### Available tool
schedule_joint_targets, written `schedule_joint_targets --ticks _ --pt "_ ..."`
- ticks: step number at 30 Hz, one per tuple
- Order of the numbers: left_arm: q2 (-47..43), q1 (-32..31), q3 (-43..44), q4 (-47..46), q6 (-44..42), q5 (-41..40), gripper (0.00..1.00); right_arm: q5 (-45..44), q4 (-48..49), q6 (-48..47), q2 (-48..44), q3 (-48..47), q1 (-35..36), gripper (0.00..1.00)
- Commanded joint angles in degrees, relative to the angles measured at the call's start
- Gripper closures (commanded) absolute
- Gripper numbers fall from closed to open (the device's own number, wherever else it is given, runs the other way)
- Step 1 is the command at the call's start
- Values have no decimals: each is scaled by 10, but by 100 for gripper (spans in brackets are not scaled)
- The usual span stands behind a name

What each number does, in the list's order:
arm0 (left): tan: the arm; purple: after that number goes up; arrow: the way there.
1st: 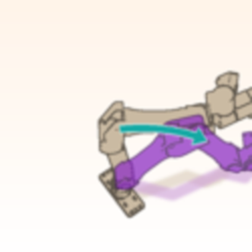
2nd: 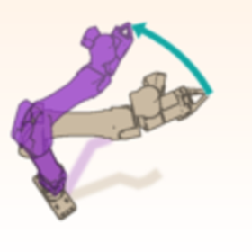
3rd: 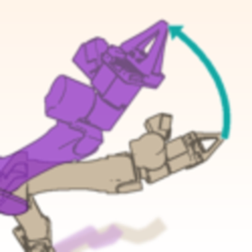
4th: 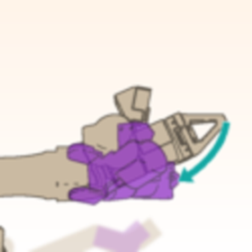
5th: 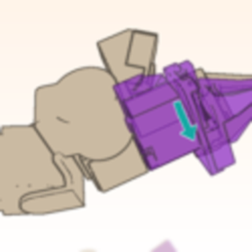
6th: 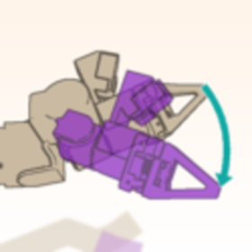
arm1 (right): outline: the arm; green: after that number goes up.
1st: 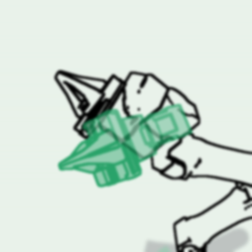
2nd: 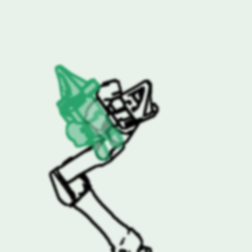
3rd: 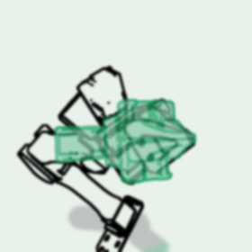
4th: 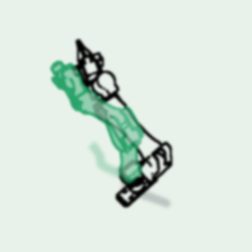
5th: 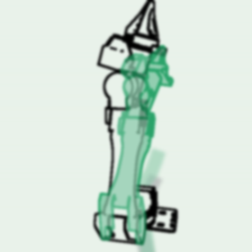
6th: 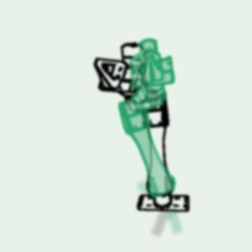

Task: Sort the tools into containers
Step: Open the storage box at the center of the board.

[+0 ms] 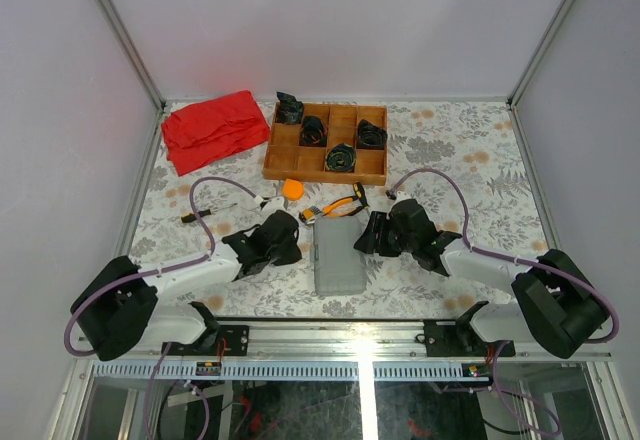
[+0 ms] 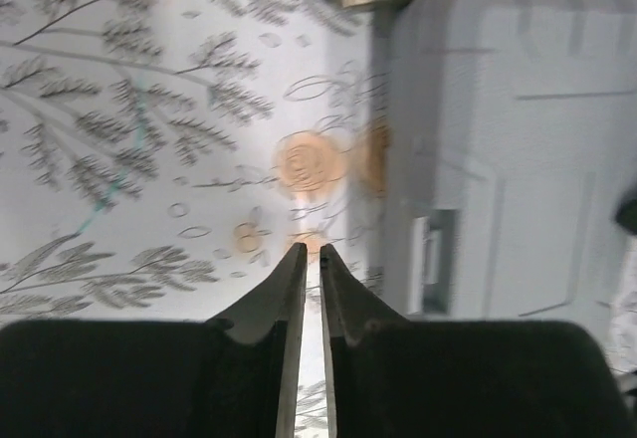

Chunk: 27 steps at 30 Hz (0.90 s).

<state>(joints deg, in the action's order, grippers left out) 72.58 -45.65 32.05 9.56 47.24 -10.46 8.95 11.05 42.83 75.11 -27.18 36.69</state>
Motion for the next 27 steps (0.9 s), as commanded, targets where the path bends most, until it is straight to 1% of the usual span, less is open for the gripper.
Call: schedule_joint_targets --ticks 1,5,7,8,10,14,15,18,20,27 --pt "-5 3 -9 65 -19 -44 92 -53 -80 -20 21 8 -2 45" --pt "-7 3 -10 73 -19 -50 91 -54 -82 -22 22 5 -2 45" --pt "-19 4 -14 71 -16 -48 89 -55 -81 -22 21 5 -2 45" --pt "-29 3 -16 66 -16 -43 87 -55 -82 -23 21 6 -2 45" --pt "-52 3 -20 52 -15 -32 79 -54 -81 -23 21 6 -2 45" --pt "-89 3 -23 6 -23 10 61 -51 -79 -24 19 8 -2 45" --pt "-95 3 -22 -8 -24 22 57 -50 -78 -24 18 8 -2 45" --pt "-100 3 -22 -42 -26 47 52 -49 -78 -26 16 9 -2 44" --pt "-93 3 -21 -59 -25 55 51 -49 -79 -27 15 8 -2 44" --pt "-40 4 -26 -95 -20 72 51 -44 -77 -27 19 8 -2 44"
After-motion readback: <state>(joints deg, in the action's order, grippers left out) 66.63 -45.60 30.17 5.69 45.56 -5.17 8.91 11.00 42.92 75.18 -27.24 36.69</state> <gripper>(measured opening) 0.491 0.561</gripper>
